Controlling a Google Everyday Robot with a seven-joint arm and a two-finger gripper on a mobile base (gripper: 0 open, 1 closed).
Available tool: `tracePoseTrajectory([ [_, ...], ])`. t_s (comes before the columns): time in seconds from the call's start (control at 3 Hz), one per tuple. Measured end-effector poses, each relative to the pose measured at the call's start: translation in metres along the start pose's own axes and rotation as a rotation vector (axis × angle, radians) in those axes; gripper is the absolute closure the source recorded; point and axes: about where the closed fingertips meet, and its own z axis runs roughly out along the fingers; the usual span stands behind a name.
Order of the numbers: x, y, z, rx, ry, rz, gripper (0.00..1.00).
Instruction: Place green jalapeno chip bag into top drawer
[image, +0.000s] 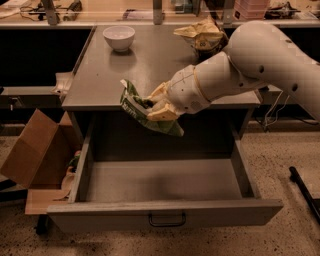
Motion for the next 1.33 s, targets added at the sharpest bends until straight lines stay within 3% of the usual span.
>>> tracePoseTrajectory([
  [0.33,0.037,0.017,0.014,-0.013,0.033,0.053,1.00],
  [0.67,0.092,0.044,0.035,-0.048,0.087,0.131,1.00],
  [1.0,0.133,0.057,0.050,-0.066,0.137,0.193,1.00],
  [1.33,0.166,0.057,0.059,-0.070,0.177,0.252,0.83],
])
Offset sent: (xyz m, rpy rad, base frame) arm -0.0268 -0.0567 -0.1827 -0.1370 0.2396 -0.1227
